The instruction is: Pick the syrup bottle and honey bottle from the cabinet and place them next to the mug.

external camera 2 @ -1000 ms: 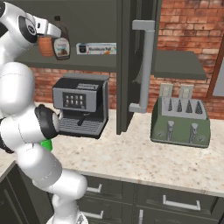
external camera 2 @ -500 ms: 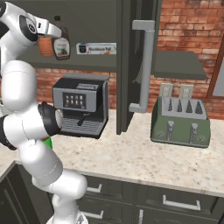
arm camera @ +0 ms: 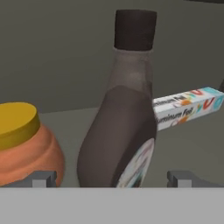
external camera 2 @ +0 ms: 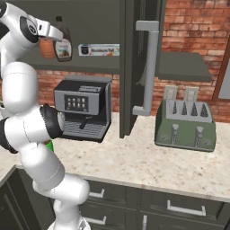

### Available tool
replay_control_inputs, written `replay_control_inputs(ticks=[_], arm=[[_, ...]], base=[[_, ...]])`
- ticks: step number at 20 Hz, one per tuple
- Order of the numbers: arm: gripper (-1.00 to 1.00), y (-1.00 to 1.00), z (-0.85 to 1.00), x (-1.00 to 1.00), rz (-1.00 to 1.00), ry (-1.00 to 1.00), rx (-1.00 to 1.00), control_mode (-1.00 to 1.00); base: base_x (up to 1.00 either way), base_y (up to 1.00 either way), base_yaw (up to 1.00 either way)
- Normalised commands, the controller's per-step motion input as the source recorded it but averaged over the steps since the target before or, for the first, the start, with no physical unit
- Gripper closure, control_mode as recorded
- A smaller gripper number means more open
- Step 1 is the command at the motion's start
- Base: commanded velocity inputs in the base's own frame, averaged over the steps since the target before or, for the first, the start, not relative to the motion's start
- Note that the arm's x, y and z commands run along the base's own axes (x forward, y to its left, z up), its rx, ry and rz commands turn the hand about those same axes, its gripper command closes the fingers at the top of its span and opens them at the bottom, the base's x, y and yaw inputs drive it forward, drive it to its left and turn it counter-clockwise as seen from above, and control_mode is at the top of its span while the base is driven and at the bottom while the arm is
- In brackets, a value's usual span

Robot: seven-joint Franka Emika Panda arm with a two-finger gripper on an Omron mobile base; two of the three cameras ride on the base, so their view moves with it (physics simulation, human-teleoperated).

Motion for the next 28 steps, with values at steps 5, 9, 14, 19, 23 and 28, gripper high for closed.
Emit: replay_control_inputs(ticks=[5, 9, 14, 19, 23, 28], arm=[[-1.00, 0.00, -0.02, 0.08, 0.00, 0.01, 0.00, -1.00], [-1.00, 0.00, 0.00, 0.16, 0.00, 0.02, 0.00, -1.00], [-1.00, 0.00, 0.00, 0.17, 0.00, 0.02, 0.00, -1.00], [-1.00, 0.02, 0.00, 0.10, 0.00, 0.01, 0.00, -1.00], [-1.00, 0.08, 0.00, 0.01, -0.02, 0.00, 0.00, -1.00], [-1.00, 0.01, -0.09, 0.00, -0.03, 0.00, 0.00, -1.00]], base=[[0.00, 0.00, 0.00], [0.00, 0.00, 0.00], [0.00, 0.00, 0.00], [0.00, 0.00, 0.00], [0.00, 0.00, 0.00], [0.00, 0.00, 0.00]])
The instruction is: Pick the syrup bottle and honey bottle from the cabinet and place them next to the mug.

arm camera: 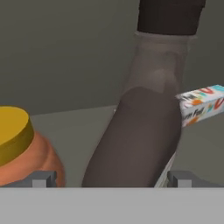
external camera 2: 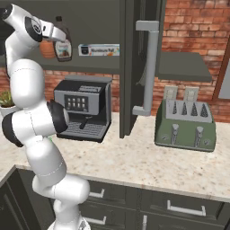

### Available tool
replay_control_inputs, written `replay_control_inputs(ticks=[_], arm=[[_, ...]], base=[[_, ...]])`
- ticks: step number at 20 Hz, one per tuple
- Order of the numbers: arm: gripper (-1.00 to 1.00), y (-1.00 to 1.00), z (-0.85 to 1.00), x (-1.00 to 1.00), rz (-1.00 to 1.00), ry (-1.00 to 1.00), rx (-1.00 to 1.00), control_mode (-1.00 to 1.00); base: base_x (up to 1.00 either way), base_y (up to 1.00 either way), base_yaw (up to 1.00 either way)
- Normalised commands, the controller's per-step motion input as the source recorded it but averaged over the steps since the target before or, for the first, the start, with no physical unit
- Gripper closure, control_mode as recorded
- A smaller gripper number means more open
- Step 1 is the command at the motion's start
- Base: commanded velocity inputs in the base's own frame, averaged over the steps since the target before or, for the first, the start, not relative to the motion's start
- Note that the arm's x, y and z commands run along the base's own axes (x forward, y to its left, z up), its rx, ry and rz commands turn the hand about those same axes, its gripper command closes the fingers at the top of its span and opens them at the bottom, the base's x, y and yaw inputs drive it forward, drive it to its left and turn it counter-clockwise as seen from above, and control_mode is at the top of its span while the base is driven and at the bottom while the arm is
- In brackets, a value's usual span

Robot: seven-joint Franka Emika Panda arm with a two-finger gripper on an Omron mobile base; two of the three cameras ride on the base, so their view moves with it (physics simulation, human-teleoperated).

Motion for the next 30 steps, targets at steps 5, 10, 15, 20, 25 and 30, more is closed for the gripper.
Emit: replay_control_inputs(ticks=[5, 10, 15, 20, 25, 30], arm=[[-1.00, 0.00, -0.12, 0.06, -0.03, 0.00, 0.00, -1.00], [-1.00, 0.00, -0.05, 0.04, -0.03, 0.00, 0.00, -1.00], [-1.00, 0.00, 0.00, 0.00, -0.01, 0.00, 0.00, -1.00], [-1.00, 0.00, 0.00, 0.00, 0.00, 0.00, 0.00, -1.00], [-1.00, 0.00, 0.00, 0.00, 0.00, 0.00, 0.00, -1.00], [1.00, 0.00, 0.00, 0.00, 0.00, 0.00, 0.00, -1.00]], base=[[0.00, 0.00, 0.00], [0.00, 0.00, 0.00], [0.00, 0.00, 0.00], [0.00, 0.00, 0.00], [0.00, 0.00, 0.00], [0.00, 0.00, 0.00]])
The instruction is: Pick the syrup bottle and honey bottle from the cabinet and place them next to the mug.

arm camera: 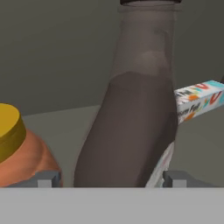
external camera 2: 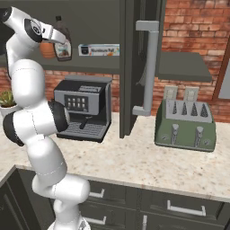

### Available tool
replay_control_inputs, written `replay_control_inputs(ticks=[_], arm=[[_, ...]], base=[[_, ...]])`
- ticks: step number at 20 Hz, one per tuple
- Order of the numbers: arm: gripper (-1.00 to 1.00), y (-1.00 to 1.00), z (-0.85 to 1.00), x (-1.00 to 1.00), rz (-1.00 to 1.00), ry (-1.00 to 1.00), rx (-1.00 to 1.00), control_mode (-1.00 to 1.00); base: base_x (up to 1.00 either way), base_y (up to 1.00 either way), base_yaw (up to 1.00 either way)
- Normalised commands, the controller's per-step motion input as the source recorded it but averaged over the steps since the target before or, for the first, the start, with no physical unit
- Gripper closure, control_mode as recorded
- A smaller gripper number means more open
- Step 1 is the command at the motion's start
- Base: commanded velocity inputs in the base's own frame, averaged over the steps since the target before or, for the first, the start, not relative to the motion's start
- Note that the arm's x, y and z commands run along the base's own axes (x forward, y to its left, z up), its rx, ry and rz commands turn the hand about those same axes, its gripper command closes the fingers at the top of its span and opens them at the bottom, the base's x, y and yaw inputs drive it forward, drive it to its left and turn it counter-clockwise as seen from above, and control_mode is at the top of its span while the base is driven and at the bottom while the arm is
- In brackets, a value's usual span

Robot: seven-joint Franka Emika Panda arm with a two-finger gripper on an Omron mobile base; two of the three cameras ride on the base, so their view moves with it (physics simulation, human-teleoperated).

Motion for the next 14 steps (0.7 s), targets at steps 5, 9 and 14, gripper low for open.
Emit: replay_control_inputs(ticks=[5, 9, 14], arm=[[1.00, 0.00, 0.00, 0.00, 0.00, 0.00, 0.00, -1.00], [1.00, -0.03, 0.00, -0.23, 0.00, 0.00, 0.00, -1.00], [1.00, -0.10, 0.00, -0.63, 0.00, -0.04, 0.00, -1.00]], base=[[0.00, 0.00, 0.00], [0.00, 0.00, 0.00], [0.00, 0.00, 0.00]])
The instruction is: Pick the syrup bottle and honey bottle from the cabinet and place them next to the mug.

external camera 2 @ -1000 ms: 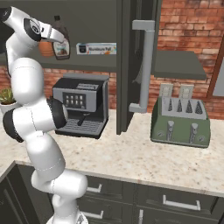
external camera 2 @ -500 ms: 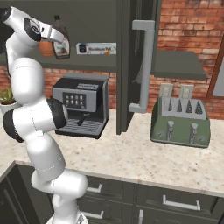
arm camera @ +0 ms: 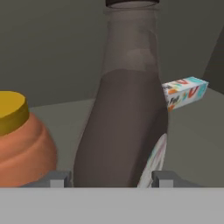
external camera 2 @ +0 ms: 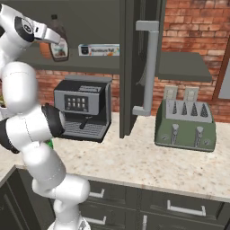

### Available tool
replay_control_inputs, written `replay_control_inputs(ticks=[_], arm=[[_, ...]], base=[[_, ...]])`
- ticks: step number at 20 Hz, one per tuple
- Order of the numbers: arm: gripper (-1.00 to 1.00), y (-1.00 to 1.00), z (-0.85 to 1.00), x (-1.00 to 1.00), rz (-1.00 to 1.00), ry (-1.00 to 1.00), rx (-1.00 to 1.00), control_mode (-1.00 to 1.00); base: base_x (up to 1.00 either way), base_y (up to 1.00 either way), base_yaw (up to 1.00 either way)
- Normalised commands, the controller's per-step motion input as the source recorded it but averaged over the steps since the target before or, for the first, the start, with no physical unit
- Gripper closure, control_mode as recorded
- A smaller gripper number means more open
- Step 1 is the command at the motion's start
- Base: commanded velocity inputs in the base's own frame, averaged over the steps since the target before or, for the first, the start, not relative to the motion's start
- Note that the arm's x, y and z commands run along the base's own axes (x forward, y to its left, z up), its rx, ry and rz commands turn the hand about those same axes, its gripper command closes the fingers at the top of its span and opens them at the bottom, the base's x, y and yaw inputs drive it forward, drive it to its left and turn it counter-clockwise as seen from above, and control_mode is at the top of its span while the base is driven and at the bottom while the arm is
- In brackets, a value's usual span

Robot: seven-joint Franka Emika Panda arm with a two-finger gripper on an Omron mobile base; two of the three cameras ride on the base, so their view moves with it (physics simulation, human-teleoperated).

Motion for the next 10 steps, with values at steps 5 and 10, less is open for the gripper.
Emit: replay_control_inputs(ticks=[5, 10], arm=[[1.00, -0.05, 0.00, -0.56, 0.00, -0.01, 0.00, -1.00], [1.00, -0.08, -0.01, -0.86, 0.00, 0.00, 0.02, -1.00]], base=[[0.00, 0.00, 0.00], [0.00, 0.00, 0.00]])
